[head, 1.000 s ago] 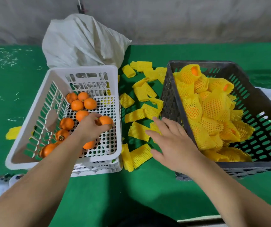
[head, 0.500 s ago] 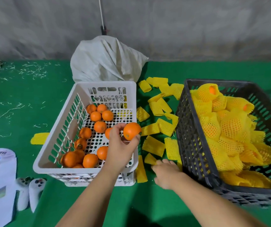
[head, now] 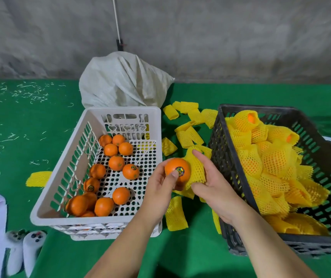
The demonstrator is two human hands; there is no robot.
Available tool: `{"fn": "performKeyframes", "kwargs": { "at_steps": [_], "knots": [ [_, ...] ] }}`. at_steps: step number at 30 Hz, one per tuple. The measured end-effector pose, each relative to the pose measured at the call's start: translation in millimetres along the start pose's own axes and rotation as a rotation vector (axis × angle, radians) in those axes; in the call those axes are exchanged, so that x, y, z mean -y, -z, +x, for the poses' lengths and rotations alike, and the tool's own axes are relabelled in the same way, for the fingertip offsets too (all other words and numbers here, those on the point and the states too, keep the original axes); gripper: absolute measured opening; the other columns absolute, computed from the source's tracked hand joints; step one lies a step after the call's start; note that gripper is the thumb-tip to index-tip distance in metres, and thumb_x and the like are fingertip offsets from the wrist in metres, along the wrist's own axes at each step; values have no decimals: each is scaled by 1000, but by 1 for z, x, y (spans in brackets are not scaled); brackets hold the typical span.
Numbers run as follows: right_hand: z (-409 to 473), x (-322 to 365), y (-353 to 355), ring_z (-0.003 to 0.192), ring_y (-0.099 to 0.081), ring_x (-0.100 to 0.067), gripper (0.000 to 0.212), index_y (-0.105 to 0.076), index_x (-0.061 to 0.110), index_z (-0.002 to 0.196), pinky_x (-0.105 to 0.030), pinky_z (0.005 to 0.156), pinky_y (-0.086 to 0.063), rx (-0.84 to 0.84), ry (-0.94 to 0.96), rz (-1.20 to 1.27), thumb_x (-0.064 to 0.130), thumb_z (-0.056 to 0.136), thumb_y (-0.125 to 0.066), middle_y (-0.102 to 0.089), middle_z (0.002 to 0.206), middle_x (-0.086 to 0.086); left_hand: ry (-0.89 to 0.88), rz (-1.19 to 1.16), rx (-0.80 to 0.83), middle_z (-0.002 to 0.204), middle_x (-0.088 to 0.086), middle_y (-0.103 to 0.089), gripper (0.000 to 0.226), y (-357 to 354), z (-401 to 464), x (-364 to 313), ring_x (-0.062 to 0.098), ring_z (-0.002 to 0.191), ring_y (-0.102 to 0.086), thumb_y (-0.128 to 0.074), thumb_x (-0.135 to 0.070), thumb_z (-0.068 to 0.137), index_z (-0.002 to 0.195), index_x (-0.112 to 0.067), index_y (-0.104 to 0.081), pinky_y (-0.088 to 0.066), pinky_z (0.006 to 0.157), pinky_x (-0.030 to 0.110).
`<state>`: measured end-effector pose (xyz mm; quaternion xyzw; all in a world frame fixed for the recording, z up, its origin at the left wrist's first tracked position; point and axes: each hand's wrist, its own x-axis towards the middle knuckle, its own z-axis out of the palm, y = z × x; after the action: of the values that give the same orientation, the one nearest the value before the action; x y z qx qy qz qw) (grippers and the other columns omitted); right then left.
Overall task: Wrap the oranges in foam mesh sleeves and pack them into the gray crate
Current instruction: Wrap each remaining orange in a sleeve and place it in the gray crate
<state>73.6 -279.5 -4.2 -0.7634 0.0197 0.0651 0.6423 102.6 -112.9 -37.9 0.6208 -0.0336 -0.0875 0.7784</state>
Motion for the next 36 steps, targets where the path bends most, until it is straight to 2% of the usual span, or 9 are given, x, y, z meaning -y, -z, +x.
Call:
{"fn": "performKeyframes", "kwargs": {
  "at_steps": [3, 6, 10, 14, 19, 26, 30, 33, 36],
  "knots": [
    [0, 0, -7, 117, -52, 20, 75, -40, 64, 141, -12, 91, -48, -61, 39, 2, 19, 90, -68, -47, 133, 46, 24, -13, 37, 125, -1, -73, 40, 1, -3, -4, 17, 114, -70, -65, -59, 87, 126, -48, -67, -56, 88, 26],
    [1, 4, -14, 139, -44, 1, 57, -44, 65, 138, -42, 114, -43, -140, 39, 10, 25, 100, -59, -43, 151, 26, 12, 14, 57, 121, -7, -73, 49, 1, -6, -8, 11, 109, -70, -71, -71, 85, 128, -51, -63, -55, 86, 22],
    [4, 4, -14, 137, -50, -17, 53, -41, 53, 145, -52, 112, -45, -263, 33, 99, 28, 103, -60, -55, 146, 0, 23, -1, 33, 118, -9, -73, 48, 1, -6, -11, 10, 105, -71, -74, -66, 83, 127, -50, -64, -55, 81, 19],
    [9, 2, -11, 110, -69, -18, 30, -59, 36, 123, -39, 91, -56, -318, -15, 122, 26, 97, -70, -73, 114, 3, 28, -13, 59, 118, -12, -71, 67, 2, -7, -11, 10, 104, -71, -79, -74, 75, 134, -47, -62, -55, 81, 20],
    [16, 0, -11, 89, -67, -17, 8, -63, 32, 98, -28, 71, -51, -535, 35, -56, 25, 97, -67, -70, 94, 4, 82, -44, 137, 133, -3, -69, 65, 5, -8, -12, 18, 106, -70, -79, -65, 78, 135, -36, -65, -54, 78, 26],
    [24, 0, -22, 89, -69, -10, 16, -65, 30, 96, -36, 85, -60, -419, 49, -149, 15, 96, -70, -70, 95, 6, 138, -46, 285, 115, 5, -72, 56, 12, -6, -8, 24, 85, -67, -75, -48, 82, 132, -25, -70, -52, 66, 28],
    [21, -3, -15, 83, -69, -10, 12, -68, 29, 96, -35, 77, -59, -427, 97, -170, 17, 97, -68, -73, 88, 6, 98, -48, 215, 108, 6, -73, 60, 9, -4, -6, 21, 77, -67, -76, -49, 82, 135, -23, -68, -53, 63, 25],
    [17, -1, -12, 78, -66, -9, 14, -64, 31, 98, -32, 70, -53, -411, 137, -150, 17, 98, -65, -70, 85, 7, 35, 5, 151, 111, 2, -71, 56, 6, -5, -4, 14, 88, -69, -79, -53, 78, 129, -34, -67, -55, 69, 25],
    [9, 0, -13, 84, -69, -8, 20, -64, 33, 98, -31, 76, -58, -360, 190, -138, 13, 97, -67, -70, 90, 14, -8, 46, 108, 124, 4, -60, 59, 7, -5, -3, 10, 95, -69, -81, -55, 78, 130, -49, -53, -58, 80, 27]
  ]
}}
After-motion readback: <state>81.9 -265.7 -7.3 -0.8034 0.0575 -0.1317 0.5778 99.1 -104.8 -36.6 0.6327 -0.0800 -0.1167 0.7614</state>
